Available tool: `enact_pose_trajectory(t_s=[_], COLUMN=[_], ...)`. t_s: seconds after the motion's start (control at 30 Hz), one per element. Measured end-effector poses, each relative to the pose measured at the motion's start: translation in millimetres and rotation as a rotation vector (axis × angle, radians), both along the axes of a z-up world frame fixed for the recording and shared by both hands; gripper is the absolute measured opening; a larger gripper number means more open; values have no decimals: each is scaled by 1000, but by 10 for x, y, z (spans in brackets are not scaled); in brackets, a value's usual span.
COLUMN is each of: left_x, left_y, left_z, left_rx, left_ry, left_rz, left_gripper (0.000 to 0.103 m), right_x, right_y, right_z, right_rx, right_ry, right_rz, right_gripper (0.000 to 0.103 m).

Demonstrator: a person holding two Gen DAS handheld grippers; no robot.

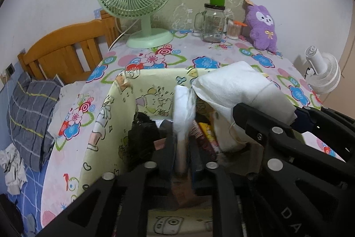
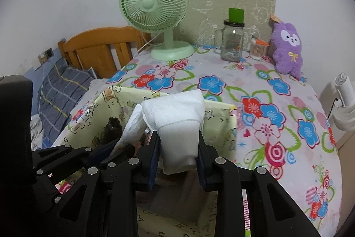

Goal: Organize soft objects
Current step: 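Lower the pads into the bin and open both grippers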

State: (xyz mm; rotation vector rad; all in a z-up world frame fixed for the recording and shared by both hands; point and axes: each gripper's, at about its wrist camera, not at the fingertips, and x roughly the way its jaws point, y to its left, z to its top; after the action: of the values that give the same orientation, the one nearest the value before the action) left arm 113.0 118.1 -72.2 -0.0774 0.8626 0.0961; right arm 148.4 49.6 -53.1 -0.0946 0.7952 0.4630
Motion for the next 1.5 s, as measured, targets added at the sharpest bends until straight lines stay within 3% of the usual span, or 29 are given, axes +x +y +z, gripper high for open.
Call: enact_pose_trajectory(t_s=[0.17,0.37,0.5,0.7,0.87,1.33,1.5], left_x=[-16,-16,-35,-70,-110,-263,-320], left_y=[42,42,24,-16,-61,-240,-254], left_z=[-2,7,22,62,103,312,363], left_rx=[-11,-37,-36,-5,5,32,39], left_ry=[-12,-10,-8,-21,-30,-80,-95], left_rz=[10,-11,-14,-7,-10,-17,1], left_gripper=[41,49,53,66,69,74,82], right_x=[29,58,71,51,0,-195,-239], right_y=[64,81,77,39,-10,-246,-270], right_z=[-48,-69,-89,-65,-7,225,279], right_rx=[4,18,22,19,22,49,58], right_ry=[16,34,54,40,12,-48,-54], right_rz=[12,13,15,15,10,8,21], right_gripper=[34,37,57,71,78,82,86])
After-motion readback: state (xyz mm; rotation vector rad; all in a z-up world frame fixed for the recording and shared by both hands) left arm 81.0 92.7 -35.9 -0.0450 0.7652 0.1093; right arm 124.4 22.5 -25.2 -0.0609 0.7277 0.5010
